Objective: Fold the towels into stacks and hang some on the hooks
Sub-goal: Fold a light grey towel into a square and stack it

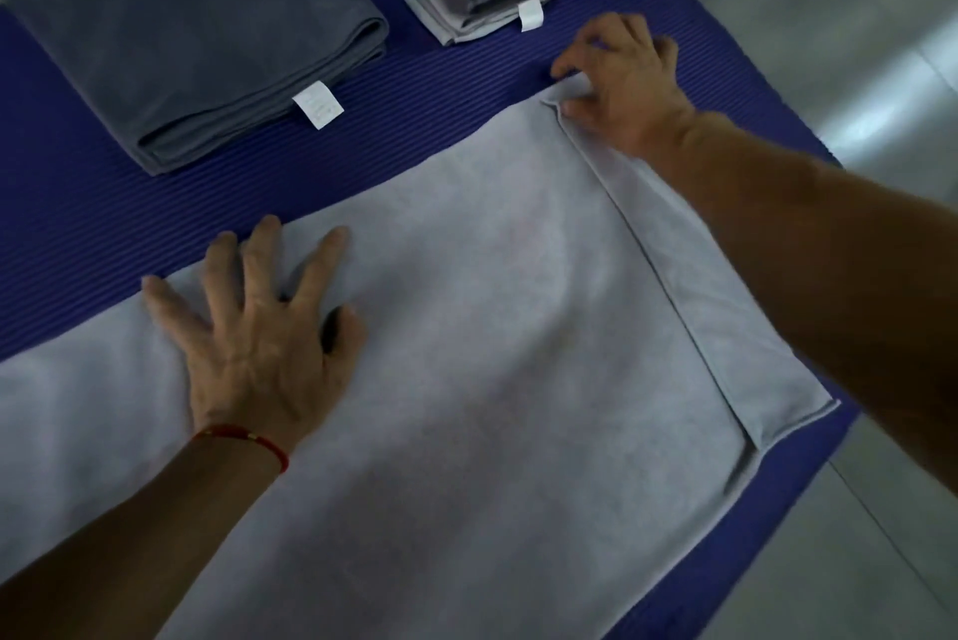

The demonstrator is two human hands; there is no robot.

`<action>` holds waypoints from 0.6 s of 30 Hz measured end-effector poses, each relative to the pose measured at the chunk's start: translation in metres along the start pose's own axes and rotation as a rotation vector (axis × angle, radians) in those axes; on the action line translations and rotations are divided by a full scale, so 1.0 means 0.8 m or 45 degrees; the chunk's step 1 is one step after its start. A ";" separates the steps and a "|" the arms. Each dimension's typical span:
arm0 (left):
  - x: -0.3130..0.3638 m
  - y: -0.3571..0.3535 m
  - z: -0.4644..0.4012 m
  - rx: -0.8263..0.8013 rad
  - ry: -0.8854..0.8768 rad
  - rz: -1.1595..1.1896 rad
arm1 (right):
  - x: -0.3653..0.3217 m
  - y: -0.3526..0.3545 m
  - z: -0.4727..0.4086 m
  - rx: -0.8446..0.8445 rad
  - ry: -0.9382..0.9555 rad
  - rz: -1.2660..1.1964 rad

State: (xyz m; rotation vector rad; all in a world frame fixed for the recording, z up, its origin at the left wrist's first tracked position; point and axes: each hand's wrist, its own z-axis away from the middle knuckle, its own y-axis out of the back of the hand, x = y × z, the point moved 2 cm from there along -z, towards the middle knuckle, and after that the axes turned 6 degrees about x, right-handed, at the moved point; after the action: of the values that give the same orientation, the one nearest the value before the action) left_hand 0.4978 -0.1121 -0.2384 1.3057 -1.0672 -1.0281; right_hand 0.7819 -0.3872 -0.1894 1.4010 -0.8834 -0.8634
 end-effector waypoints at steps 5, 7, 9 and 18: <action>0.000 0.003 0.002 0.007 -0.023 0.020 | 0.009 -0.034 0.132 0.115 -0.337 -0.209; 0.000 0.004 0.004 0.019 -0.018 0.030 | 0.013 -0.044 0.212 0.004 -0.361 -0.214; 0.000 0.002 0.005 0.023 -0.019 0.054 | 0.025 -0.048 0.301 -0.112 -0.442 -0.190; -0.023 -0.015 -0.003 -0.133 -0.105 0.019 | 0.005 -0.010 0.503 -0.529 -0.635 -0.023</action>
State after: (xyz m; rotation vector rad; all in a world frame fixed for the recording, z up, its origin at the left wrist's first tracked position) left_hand 0.4966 -0.0938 -0.2509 1.1783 -1.0693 -1.1193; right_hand 0.4213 -0.5658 -0.2036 0.8438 -0.9891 -1.3568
